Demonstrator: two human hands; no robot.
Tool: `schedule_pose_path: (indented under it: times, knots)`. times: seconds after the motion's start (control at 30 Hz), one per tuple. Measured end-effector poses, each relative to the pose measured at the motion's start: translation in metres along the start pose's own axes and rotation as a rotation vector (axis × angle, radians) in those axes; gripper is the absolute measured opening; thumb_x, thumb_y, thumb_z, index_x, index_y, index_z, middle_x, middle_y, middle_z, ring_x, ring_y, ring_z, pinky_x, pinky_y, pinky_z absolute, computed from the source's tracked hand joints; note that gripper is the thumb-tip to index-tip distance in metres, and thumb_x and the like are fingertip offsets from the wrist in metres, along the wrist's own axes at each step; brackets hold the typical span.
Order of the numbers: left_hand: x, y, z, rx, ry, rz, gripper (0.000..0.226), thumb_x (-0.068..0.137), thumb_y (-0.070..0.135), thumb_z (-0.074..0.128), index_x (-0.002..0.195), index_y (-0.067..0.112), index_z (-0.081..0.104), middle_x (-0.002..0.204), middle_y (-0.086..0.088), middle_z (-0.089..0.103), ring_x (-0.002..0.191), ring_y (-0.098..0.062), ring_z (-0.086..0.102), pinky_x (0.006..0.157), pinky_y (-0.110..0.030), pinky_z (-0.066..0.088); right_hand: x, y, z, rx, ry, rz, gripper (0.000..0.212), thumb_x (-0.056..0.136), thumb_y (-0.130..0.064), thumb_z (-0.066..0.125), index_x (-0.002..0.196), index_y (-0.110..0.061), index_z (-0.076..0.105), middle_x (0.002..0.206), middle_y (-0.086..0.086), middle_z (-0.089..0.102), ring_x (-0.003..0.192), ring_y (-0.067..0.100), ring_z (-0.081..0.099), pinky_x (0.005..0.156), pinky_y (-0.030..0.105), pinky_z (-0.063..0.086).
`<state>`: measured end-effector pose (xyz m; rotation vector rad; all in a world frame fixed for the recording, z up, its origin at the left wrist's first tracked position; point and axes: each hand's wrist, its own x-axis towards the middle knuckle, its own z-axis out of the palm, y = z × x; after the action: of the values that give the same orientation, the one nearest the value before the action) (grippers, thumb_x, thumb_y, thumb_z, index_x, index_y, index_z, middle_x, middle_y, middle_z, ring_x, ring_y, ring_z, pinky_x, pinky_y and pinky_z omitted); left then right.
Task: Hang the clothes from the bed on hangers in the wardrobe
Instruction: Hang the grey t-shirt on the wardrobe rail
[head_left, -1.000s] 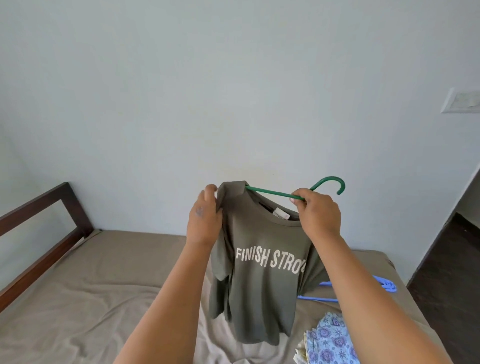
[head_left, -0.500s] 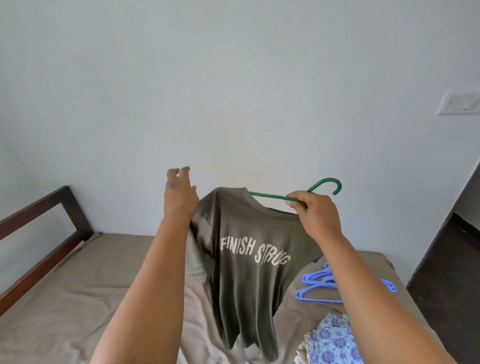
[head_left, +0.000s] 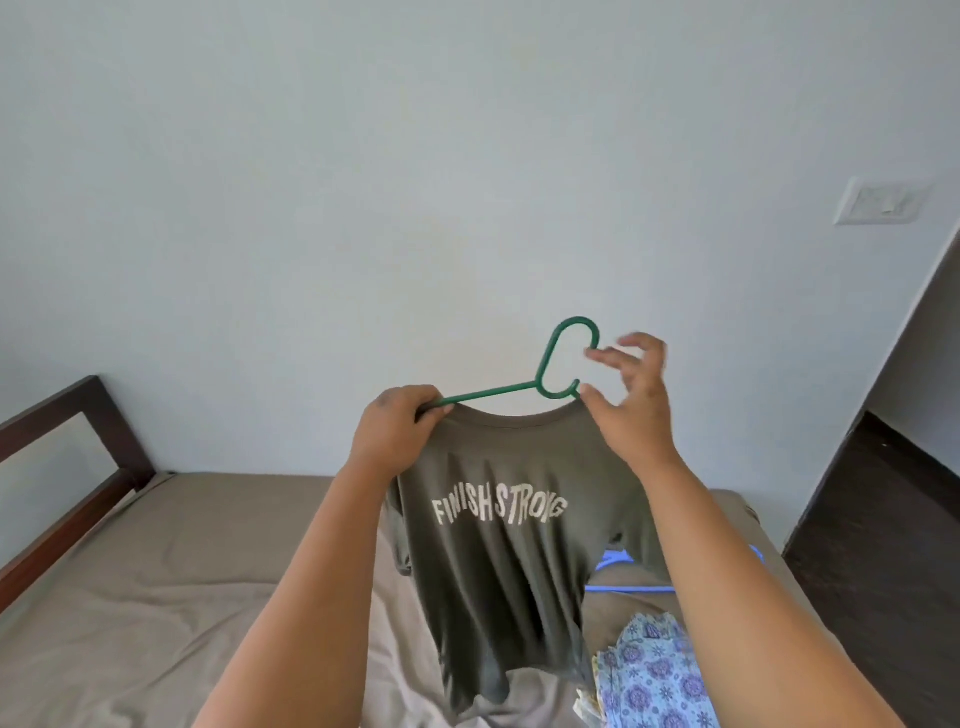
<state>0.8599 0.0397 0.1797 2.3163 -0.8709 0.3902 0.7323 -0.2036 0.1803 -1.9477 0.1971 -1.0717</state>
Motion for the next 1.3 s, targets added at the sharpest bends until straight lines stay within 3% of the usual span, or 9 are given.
schedule_pose_path:
  times: [0.2,0.33,0.57,0.73,0.87,0.97,1.13,1.23,1.3]
  knots:
    - [0.003,-0.011,-0.011,-0.062,0.107,-0.022,0.016,0.093,0.031,0.059,0.079,0.025,0.064,0.066,0.008,0.058,0.073,-0.014,0.052,0.061,-0.026,0.034,-0.010,0.044,-0.010,-0.246,-0.195,0.161,0.038,0.079,-0.022,0.078,0.114,-0.021,0.064,0.110,-0.007,0.064,0.103,0.009,0.059,0.091,0.021,0.042]
    - [0.002,-0.016,-0.017,-0.045,0.085,-0.036,0.017,0.094,0.032,0.058,0.079,0.025,0.063,0.065,0.007,0.057,0.071,-0.014,0.053,0.060,-0.025,0.035,-0.001,0.039,-0.006,-0.289,-0.049,0.054,0.009,0.083,-0.015,0.074,0.092,-0.015,0.074,0.086,-0.007,0.071,0.079,0.009,0.065,0.080,0.028,0.053]
    - [0.001,-0.031,-0.015,0.076,0.039,-0.176,0.027,0.099,0.035,0.049,0.084,0.016,0.062,0.069,0.003,0.057,0.078,-0.025,0.052,0.064,-0.031,0.036,0.001,0.019,-0.001,-0.086,0.153,-0.020,0.008,0.085,-0.005,0.069,0.082,-0.012,0.069,0.084,0.002,0.069,0.079,-0.004,0.060,0.066,0.006,0.046]
    - [0.002,-0.031,-0.013,0.071,0.154,-0.333,0.018,0.094,0.011,0.045,0.096,0.013,0.063,0.075,-0.003,0.056,0.080,-0.029,0.050,0.065,-0.030,0.033,-0.022,0.000,0.011,-0.354,0.061,-0.436,0.011,0.093,-0.011,0.054,0.084,-0.012,0.060,0.079,-0.009,0.054,0.077,0.014,0.046,0.075,0.026,0.038]
    - [0.002,-0.032,-0.017,0.091,0.166,-0.343,0.020,0.093,0.010,0.046,0.104,0.012,0.063,0.088,-0.011,0.063,0.084,-0.027,0.047,0.068,-0.029,0.035,-0.038,0.039,0.022,-0.691,-0.158,-0.478,0.018,0.093,-0.022,0.044,0.083,-0.022,0.059,0.077,-0.007,0.057,0.074,0.021,0.047,0.064,0.037,0.043]
    - [-0.001,-0.027,-0.014,0.063,0.182,-0.323,0.020,0.094,0.010,0.046,0.106,0.012,0.062,0.083,-0.006,0.059,0.082,-0.024,0.044,0.067,-0.029,0.034,-0.038,0.054,0.023,-0.578,-0.309,-0.398,0.011,0.088,-0.027,0.056,0.081,-0.026,0.064,0.083,-0.011,0.058,0.082,0.018,0.049,0.074,0.041,0.048]
    - [0.002,-0.022,-0.025,0.076,0.240,-0.232,0.017,0.092,0.008,0.047,0.101,0.013,0.060,0.077,-0.002,0.056,0.077,-0.026,0.045,0.065,-0.030,0.033,-0.001,0.031,0.013,-0.346,0.063,-0.198,0.043,0.089,-0.036,0.061,0.120,-0.008,0.051,0.123,0.009,0.049,0.117,0.024,0.044,0.103,0.023,0.028]
    - [0.003,-0.020,-0.031,0.094,0.232,-0.181,0.017,0.089,0.005,0.048,0.097,0.015,0.059,0.074,0.001,0.054,0.076,-0.025,0.044,0.065,-0.029,0.031,0.027,0.020,0.008,-0.453,-0.238,-0.130,0.049,0.098,-0.029,0.052,0.143,-0.014,0.040,0.147,0.010,0.038,0.137,0.025,0.031,0.111,0.024,0.021]
    - [0.002,-0.018,-0.033,0.091,0.235,-0.165,0.017,0.089,0.004,0.048,0.094,0.017,0.058,0.070,0.002,0.051,0.075,-0.024,0.045,0.063,-0.028,0.029,0.033,0.011,0.009,-0.420,-0.448,-0.049,0.030,0.102,-0.026,0.043,0.127,-0.019,0.058,0.128,0.004,0.059,0.121,0.021,0.051,0.096,0.015,0.033]
